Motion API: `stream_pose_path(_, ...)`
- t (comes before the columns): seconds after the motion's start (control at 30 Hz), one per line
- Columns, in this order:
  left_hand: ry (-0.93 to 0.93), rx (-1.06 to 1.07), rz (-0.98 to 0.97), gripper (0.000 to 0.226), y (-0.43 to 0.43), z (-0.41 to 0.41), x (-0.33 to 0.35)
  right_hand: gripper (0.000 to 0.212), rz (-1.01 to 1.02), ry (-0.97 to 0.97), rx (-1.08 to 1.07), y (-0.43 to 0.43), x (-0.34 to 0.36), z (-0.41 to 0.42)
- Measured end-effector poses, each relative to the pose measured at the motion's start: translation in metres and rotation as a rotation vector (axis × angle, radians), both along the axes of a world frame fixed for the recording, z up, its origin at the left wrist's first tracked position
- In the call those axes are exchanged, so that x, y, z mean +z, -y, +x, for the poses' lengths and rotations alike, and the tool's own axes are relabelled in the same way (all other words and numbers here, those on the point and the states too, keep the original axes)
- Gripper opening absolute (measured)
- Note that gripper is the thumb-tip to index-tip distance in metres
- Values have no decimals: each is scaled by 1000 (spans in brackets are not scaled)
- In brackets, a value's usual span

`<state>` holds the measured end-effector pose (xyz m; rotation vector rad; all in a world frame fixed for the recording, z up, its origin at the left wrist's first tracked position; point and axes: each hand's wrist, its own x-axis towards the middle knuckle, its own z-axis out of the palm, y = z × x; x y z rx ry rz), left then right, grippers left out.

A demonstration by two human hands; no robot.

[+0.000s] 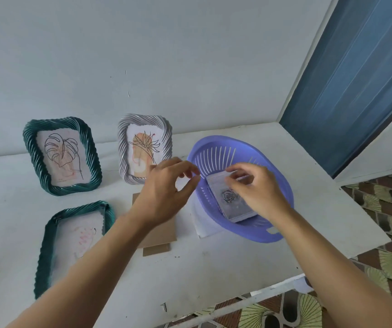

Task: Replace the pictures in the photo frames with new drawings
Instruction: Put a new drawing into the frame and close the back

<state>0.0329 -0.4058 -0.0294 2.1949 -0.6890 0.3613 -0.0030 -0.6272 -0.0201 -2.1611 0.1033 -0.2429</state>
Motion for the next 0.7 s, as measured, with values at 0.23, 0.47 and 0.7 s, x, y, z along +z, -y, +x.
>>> stream_pose_path(0.23,41,-43,581,31,54,46,5,27,-510,-56,204,48,-11,48)
stream_pose_path(0.47,-37,-89,1070,40,83,66,2,57,-798,-163,439,50,-23,82)
stream_pose_path(0.7,-223,-1,1115,41,93,70,-3,77,-775,-279,470,52,-33,84)
